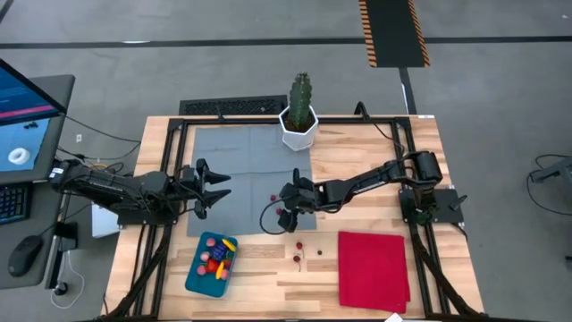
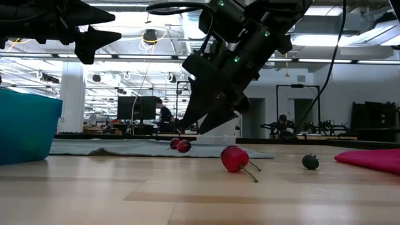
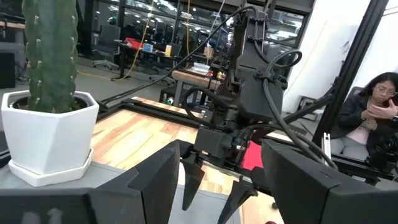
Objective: Pick and placing Produce into tupperware
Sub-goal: Put the cherry into the blue bin
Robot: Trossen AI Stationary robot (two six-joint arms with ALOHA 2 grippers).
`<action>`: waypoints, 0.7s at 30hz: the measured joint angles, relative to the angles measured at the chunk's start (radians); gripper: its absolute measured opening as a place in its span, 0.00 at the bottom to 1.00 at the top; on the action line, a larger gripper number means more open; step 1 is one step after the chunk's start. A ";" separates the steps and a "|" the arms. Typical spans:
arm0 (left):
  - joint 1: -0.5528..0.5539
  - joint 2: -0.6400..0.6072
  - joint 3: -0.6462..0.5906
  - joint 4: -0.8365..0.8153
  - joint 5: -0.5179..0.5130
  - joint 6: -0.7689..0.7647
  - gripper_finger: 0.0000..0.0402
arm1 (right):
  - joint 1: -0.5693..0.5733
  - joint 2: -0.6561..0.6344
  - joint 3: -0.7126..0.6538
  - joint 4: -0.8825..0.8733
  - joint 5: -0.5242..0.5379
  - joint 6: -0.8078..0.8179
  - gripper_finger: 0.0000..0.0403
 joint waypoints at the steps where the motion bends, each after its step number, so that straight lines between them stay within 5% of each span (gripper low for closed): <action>1: 0.000 0.000 0.000 0.000 0.000 0.000 0.54 | -0.002 0.000 0.000 -0.006 -0.002 0.003 0.79; 21: 0.000 0.000 0.000 0.000 -0.004 0.011 0.54 | 0.005 0.000 0.000 0.055 -0.024 0.006 0.79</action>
